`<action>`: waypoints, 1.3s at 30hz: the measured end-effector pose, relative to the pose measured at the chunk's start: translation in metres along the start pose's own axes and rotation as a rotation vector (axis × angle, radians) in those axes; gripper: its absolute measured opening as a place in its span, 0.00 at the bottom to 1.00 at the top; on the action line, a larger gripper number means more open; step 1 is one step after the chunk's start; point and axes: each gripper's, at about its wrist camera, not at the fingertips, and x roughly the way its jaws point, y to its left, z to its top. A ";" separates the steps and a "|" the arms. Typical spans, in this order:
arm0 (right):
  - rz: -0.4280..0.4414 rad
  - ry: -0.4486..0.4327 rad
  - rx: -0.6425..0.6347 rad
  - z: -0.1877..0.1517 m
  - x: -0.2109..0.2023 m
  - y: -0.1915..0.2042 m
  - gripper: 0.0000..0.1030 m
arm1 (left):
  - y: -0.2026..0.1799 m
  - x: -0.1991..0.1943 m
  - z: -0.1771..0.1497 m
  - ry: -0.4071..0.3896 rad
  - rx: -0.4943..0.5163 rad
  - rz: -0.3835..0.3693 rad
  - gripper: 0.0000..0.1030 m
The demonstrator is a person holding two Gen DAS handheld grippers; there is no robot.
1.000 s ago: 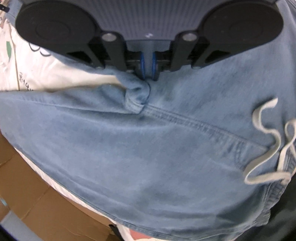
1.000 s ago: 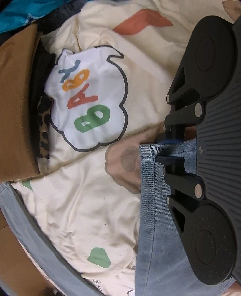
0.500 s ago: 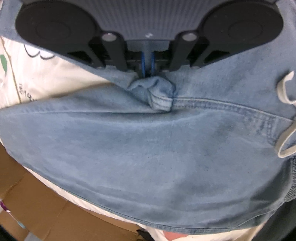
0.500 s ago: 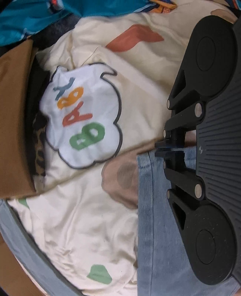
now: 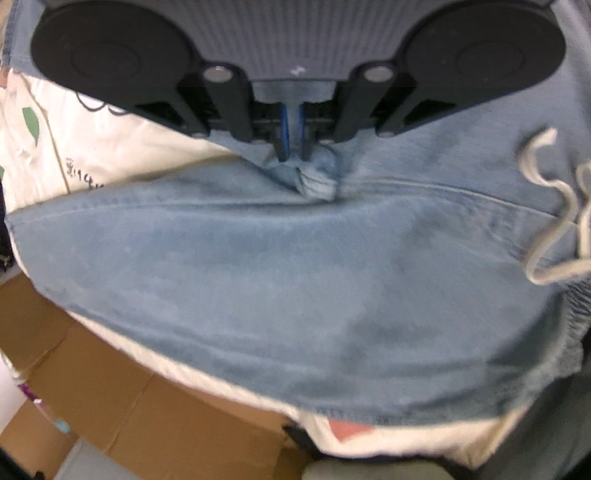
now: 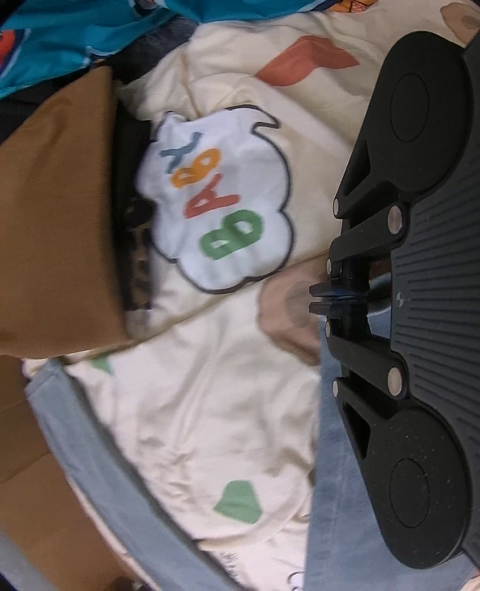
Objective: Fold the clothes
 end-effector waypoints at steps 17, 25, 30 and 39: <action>0.107 0.068 -0.094 -0.024 0.013 0.045 0.37 | 0.070 0.032 0.024 -0.013 -0.085 0.177 0.03; 0.052 0.163 -0.179 -0.033 0.031 0.061 0.39 | 0.120 -0.021 0.033 -0.071 -0.178 0.144 0.16; 0.069 0.174 -0.175 -0.031 0.032 0.056 0.39 | 0.169 -0.062 0.015 -0.051 -0.226 0.193 0.16; 0.063 0.180 -0.200 -0.033 0.033 0.060 0.43 | 0.183 -0.073 -0.043 0.016 -0.276 0.228 0.17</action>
